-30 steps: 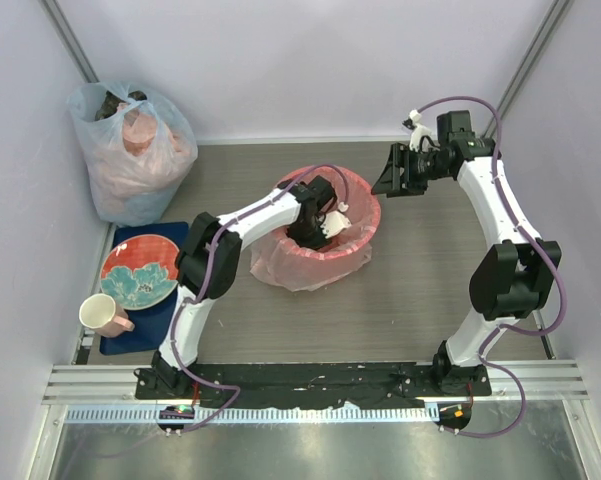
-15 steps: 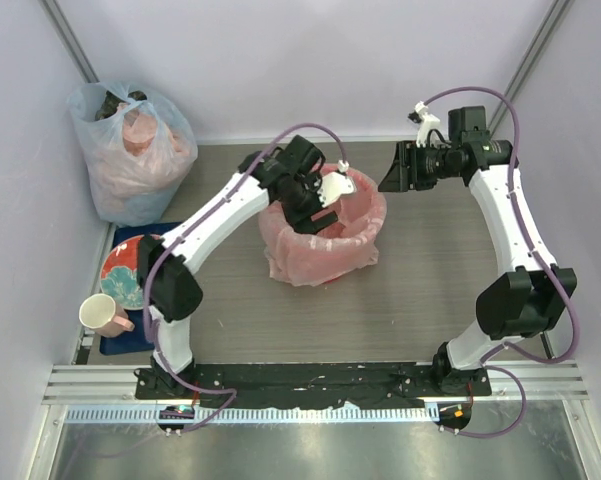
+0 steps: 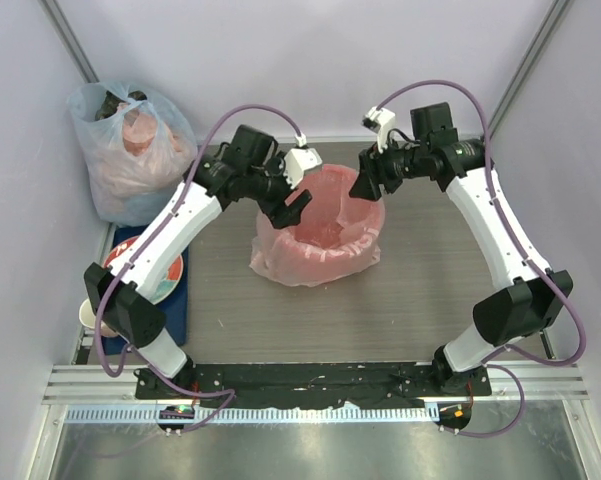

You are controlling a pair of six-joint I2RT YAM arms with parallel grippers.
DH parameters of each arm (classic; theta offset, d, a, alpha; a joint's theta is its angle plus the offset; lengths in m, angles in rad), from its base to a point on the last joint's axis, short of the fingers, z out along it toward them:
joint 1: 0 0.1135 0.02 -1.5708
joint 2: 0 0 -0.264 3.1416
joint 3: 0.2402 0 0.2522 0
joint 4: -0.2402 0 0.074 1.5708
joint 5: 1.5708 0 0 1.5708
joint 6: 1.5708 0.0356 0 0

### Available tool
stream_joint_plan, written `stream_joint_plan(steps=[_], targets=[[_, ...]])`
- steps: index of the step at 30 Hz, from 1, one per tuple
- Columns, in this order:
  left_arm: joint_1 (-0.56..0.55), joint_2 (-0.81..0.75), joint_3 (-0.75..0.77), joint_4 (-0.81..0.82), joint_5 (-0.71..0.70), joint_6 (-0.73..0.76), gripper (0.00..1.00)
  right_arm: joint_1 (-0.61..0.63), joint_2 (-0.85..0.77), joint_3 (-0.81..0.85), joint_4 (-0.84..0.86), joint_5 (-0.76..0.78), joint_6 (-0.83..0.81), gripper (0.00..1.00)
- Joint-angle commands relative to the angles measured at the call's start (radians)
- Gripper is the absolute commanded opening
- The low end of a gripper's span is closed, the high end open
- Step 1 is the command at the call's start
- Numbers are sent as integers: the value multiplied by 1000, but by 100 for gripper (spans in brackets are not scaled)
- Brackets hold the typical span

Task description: Put the trash bags into the trash bin

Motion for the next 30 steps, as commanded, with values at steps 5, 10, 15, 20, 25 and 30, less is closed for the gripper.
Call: stream_joint_plan(steps=[5, 10, 15, 20, 25, 30], targets=[[41, -196, -223, 333, 80, -217, 82, 55, -75, -111, -94, 113, -270, 59], [199, -213, -142, 375, 196, -376, 87, 188, 11, 18, -140, 220, -298, 60], [345, -199, -68, 323, 198, -469, 92, 317, 138, 56, -220, 370, -313, 71], [394, -207, -163, 341, 232, -466, 96, 345, 250, 93, -216, 446, -269, 76], [414, -199, -252, 448, 279, -538, 98, 349, 323, 4, -104, 456, -209, 77], [436, -189, -302, 461, 299, -545, 98, 356, 375, -135, 5, 503, -195, 78]])
